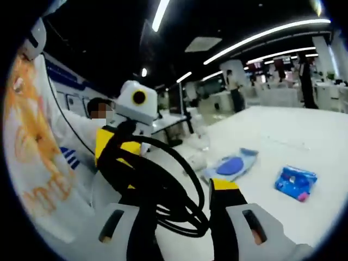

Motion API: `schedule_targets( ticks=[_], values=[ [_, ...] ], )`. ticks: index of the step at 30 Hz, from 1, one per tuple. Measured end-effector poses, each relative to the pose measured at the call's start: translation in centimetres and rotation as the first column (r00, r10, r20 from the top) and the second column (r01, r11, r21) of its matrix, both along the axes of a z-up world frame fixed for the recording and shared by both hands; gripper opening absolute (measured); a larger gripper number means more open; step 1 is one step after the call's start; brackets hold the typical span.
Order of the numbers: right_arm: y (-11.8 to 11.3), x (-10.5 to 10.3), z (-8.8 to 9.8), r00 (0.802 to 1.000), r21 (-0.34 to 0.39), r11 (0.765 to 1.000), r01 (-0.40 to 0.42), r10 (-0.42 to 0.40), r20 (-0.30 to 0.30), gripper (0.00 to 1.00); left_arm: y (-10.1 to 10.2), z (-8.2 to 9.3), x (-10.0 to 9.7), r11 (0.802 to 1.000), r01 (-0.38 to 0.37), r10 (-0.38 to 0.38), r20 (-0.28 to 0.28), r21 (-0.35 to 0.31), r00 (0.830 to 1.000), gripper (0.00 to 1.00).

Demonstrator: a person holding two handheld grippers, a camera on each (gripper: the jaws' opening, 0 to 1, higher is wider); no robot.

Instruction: Arrange the tabletop items into an orderly group along one side of the table until the central work area is clear of visible clutter.

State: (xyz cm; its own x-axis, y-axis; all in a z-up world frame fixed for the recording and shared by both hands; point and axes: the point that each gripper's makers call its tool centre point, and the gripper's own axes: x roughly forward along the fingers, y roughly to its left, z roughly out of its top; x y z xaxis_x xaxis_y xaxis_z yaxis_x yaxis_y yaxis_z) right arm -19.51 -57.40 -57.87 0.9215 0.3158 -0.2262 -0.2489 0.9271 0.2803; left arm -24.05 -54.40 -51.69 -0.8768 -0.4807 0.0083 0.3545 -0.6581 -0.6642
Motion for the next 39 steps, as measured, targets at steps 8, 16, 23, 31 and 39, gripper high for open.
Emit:
schedule_targets(
  ticks=[8, 16, 23, 31, 39],
  values=[
    [-0.8, -0.5, -1.4, 0.974, 0.311, 0.937, 0.161, -0.101, -0.201, 0.03, -2.2, -2.5, 4.6, 0.969, -0.241, 0.237, 0.073, 0.056, 0.969, 0.07],
    [-1.2, 0.0, -2.7, 0.933, 0.484, 0.814, 0.321, -0.183, -0.311, 0.01, -2.0, -3.6, 5.7, 0.940, -0.329, 0.324, 0.067, 0.088, 0.944, 0.36],
    [-2.1, 0.7, -2.3, 0.912, 0.522, 0.759, 0.389, -0.236, -0.337, 0.02, -1.4, -5.6, 5.4, 0.942, -0.315, 0.292, 0.181, 0.113, 0.939, 0.17],
    [-1.3, 0.9, 1.1, 0.960, 0.655, 0.704, 0.276, -0.168, -0.223, 0.04, -2.5, -4.8, 7.5, 0.890, -0.405, 0.415, -0.007, 0.211, 0.910, 0.11],
    [0.0, 1.8, 2.7, 0.984, 0.630, 0.757, 0.176, -0.136, -0.111, 0.23, -3.1, -4.8, 9.6, 0.825, -0.490, 0.523, -0.050, 0.280, 0.851, 0.11]
  ],
)
